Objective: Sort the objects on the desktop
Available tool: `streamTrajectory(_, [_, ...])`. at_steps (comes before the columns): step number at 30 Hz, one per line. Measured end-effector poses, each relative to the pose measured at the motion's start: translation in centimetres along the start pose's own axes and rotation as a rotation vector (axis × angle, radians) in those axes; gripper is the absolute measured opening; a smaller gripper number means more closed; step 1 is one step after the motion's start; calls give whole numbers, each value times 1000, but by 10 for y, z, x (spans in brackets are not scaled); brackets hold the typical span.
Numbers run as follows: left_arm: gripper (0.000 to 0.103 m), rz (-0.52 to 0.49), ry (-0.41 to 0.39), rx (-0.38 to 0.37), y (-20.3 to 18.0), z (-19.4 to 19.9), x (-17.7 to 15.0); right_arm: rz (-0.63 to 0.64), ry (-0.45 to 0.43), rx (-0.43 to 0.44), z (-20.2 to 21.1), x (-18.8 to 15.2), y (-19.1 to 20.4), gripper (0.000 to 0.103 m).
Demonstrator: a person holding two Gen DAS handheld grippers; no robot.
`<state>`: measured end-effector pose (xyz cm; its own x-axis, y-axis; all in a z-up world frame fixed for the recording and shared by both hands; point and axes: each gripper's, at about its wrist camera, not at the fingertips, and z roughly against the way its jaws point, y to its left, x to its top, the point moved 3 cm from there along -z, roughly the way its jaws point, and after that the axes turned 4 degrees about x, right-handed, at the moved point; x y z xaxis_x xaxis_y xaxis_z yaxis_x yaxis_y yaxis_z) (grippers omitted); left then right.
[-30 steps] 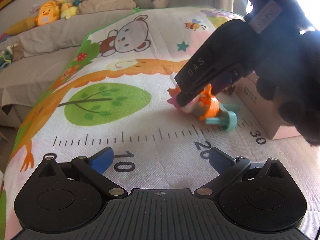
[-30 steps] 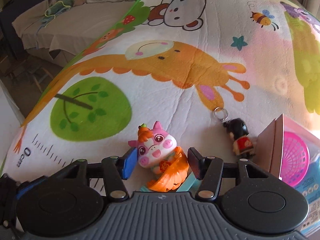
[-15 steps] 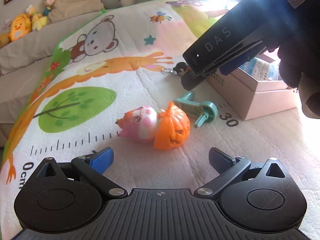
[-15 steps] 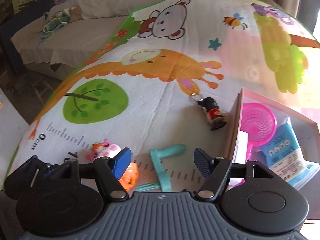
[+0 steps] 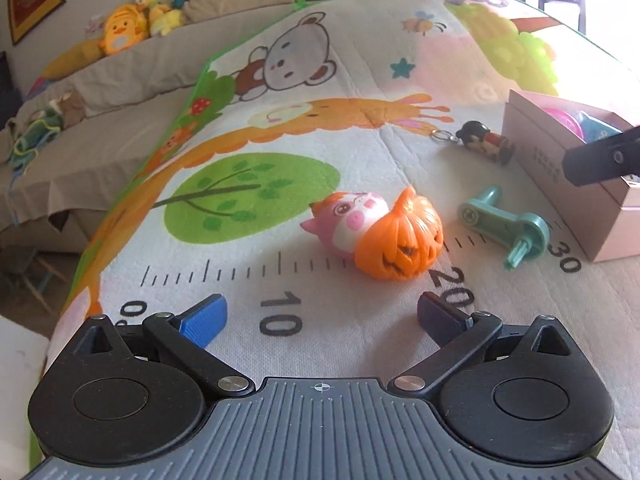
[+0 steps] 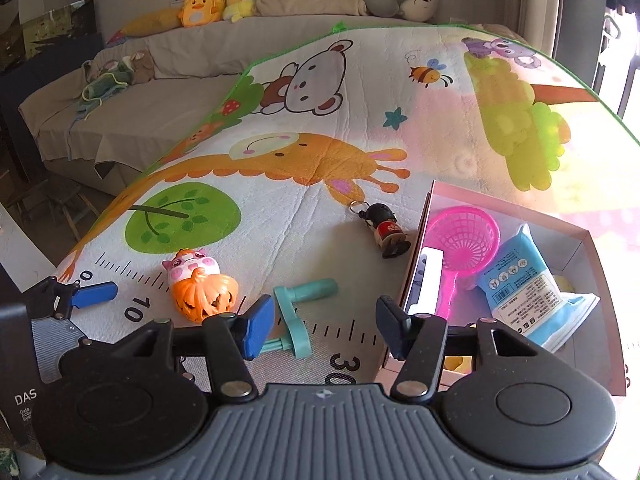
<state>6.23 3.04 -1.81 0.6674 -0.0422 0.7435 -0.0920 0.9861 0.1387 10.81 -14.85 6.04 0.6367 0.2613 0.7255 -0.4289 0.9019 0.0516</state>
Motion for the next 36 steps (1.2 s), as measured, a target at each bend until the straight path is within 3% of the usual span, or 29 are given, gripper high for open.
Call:
streamTrajectory(6, [103,53,12,-71,13,15,-18,-29,-28,-5,-6,18,-12,52])
streamTrajectory(11, [103,59,8,-52,11,13,-18,-35,42,10,-40,53,-20,52])
streamTrajectory(20, [103,67,9,-59,12,13,-19,158,197,-272,-149,82,-33,51])
streamTrajectory(27, [103,68,9,-59,13,13,-18,168,317,-303,-180,85,-35,49])
streamTrajectory(28, [103,69,9,-60,13,13,-18,180,322,-304,-180,83,-33,37])
streamTrajectory(29, [103,71,8,-61,13,13,-18,175,329,-288,-179,82,-32,31])
streamTrajectory(36, [103,73,8,-63,13,14,-18,232,328,-219,-156,63,-6,31])
